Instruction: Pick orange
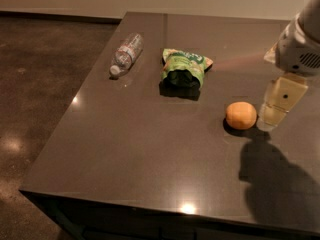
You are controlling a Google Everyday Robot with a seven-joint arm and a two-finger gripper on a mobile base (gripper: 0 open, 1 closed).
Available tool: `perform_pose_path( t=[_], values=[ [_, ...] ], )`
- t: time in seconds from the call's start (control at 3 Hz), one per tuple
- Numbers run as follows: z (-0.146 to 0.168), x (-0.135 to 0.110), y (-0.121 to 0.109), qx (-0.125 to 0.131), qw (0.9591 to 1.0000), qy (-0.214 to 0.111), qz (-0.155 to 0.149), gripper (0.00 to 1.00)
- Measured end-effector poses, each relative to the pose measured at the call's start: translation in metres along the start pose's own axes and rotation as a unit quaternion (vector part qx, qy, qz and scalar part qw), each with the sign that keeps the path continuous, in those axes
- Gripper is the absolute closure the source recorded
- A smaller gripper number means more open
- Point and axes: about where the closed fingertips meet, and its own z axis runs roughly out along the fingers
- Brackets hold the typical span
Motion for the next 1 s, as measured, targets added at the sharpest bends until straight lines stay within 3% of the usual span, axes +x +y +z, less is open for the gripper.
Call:
perform_pose_path(
  t=[0.33, 1.0],
  values=[
    [0.026, 0.007, -0.007, -0.015, 0.9997, 0.0, 0.021, 0.0],
    [0.06, 0.008, -0.003, -0.015, 0.9998, -0.007, 0.014, 0.0]
  ],
)
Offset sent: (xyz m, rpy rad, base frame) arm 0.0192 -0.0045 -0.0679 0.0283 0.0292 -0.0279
